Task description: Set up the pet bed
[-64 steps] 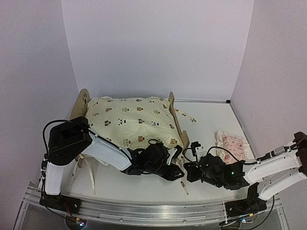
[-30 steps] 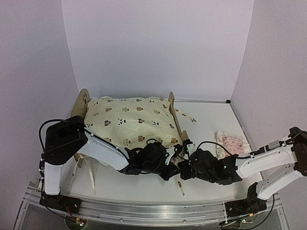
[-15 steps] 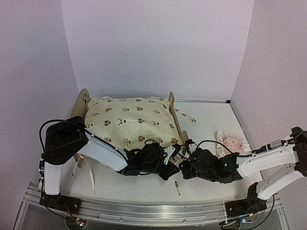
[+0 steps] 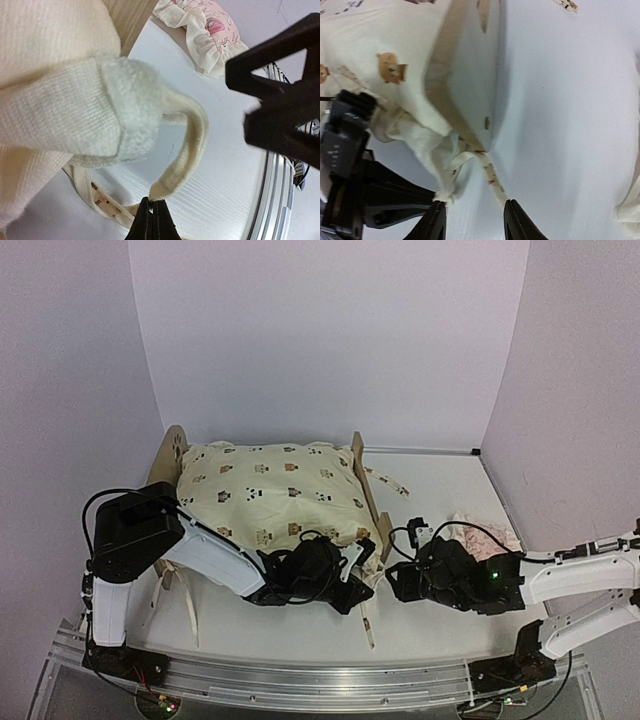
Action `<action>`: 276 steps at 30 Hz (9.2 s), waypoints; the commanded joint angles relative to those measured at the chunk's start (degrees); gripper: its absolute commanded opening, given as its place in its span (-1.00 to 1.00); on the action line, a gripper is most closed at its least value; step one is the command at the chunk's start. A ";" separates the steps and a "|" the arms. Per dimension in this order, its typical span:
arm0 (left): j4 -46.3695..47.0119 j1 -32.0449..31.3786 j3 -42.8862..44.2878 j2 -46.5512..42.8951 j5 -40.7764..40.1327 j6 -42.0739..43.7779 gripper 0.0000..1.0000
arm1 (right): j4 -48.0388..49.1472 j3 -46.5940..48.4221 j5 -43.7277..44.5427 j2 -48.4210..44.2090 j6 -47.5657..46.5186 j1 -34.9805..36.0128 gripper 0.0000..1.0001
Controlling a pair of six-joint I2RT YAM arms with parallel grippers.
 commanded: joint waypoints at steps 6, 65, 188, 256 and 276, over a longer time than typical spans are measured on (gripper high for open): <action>2.46 0.49 -0.76 -0.76 -0.43 0.10 -1.00 | -2.39 1.09 -14.15 6.04 -1.17 -9.65 0.06; -52.68 -11.78 26.78 7.39 -19.46 -9.26 0.21 | 3.81 3.31 -24.30 13.51 -1.20 -12.93 -1.00; -36.19 21.59 -3.04 -19.06 -23.61 1.50 -0.35 | -11.17 21.20 -49.35 11.01 2.49 -9.58 -0.53; -50.96 25.34 -8.30 -42.02 -17.31 2.31 -0.31 | -33.97 42.91 -48.01 35.45 -17.56 -43.67 -0.26; -68.23 25.34 -0.81 -49.67 -26.50 2.03 -0.27 | -27.78 49.78 -29.81 30.32 -26.84 -22.40 0.48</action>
